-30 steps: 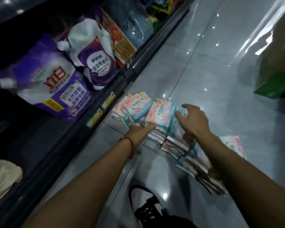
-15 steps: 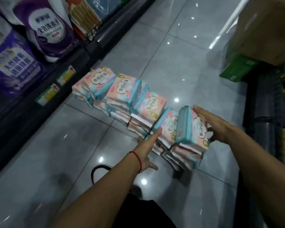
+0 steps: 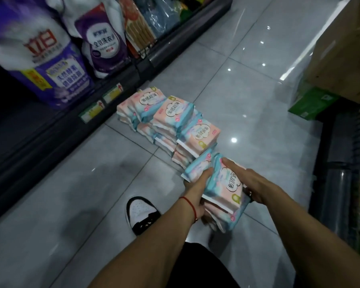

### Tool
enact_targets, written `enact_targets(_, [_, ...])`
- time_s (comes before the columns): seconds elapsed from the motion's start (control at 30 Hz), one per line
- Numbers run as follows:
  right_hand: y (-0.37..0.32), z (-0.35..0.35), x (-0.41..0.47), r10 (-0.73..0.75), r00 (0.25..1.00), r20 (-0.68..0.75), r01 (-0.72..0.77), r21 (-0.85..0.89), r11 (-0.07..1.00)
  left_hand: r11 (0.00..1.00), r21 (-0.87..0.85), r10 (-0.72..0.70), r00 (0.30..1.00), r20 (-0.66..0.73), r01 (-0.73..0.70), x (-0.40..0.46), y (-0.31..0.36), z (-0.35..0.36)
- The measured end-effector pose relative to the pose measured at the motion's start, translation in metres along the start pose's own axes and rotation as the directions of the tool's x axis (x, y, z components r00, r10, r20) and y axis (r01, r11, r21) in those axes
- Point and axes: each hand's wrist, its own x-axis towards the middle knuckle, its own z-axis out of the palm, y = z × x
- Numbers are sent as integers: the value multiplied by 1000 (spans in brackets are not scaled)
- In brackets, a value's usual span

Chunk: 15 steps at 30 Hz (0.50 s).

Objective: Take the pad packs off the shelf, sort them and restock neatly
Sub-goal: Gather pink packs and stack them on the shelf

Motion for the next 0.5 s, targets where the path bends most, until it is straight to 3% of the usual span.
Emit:
enact_targets(0.23, [-32,57,-56,-103,988,110,115,-100,988,991,-87,103,994,24,-101,-77,9,-49])
enact_targets(0.37, [-58,120,-71,-131,972,196,166,-178,970,981,-103,156,985,-71,-163,-109,21,-105])
enact_targets(0.5, [-87,212,-68,-80,941,329,207,-372,905,948,-205,204,960,-194,-243,-147,31,-176])
